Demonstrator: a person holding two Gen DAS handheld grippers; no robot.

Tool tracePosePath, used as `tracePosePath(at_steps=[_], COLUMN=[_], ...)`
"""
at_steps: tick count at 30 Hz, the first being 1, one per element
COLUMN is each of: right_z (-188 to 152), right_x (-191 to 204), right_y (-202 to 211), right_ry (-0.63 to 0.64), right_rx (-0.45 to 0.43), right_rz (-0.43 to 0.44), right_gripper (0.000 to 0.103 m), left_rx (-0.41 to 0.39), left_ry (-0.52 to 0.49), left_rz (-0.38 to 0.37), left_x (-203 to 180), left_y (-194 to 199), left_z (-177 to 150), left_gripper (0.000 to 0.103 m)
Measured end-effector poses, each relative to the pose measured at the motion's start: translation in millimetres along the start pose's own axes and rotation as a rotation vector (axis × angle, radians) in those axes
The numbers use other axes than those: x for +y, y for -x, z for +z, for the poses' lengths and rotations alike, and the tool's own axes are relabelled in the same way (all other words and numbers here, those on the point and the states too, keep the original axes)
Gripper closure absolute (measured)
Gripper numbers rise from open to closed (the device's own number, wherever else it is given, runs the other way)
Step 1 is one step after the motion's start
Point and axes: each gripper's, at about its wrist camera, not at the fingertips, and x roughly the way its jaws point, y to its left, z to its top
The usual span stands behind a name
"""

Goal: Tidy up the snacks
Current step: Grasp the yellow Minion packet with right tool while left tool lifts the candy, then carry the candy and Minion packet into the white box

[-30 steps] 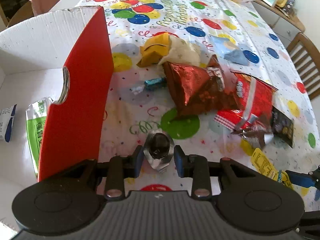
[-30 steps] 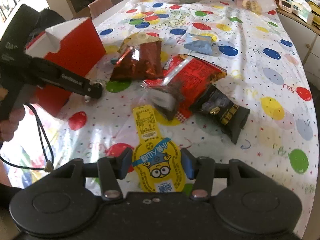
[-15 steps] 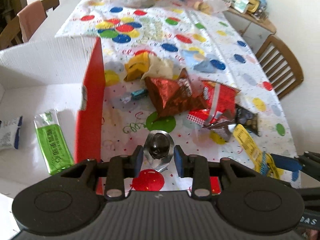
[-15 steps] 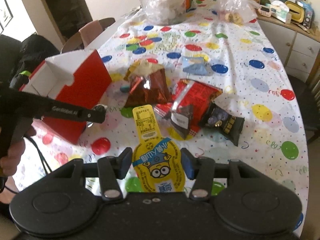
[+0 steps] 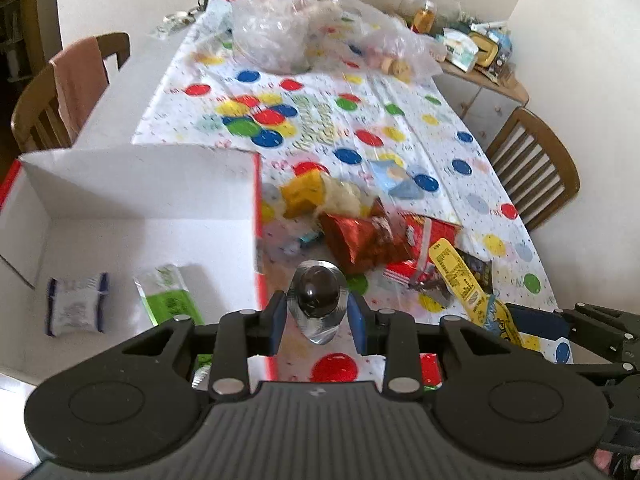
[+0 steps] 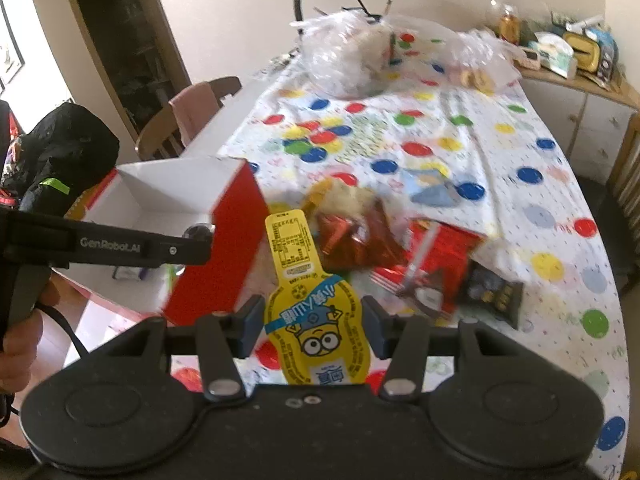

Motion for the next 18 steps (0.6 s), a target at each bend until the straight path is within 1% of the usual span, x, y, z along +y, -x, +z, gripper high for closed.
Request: tracePosePath(at_steps=[7,13,18], right_z=[18.4,30.8,38.0], right_x=[45.5,80.4,106.6], right_y=[-13.4,-36.7,-58.8], right_ry=[0.027,0.043,0.062], right_rx=[-0.019,0.001,0.027], right_rz=[0.009,0.029,0.041], right_gripper=[0.052,0.052,0.052], left_rx=[-0.037,-0.056,-0.055], left_ry=[0.011,0.034,0.05], left_rz=[0.025,0.057,0.09], left_x=[38.8,79.0,111.4], left_y=[18.8,31.5,33.2], left_z=[7.8,9.9,10.2], left_gripper=[0.071,0.071,0.071])
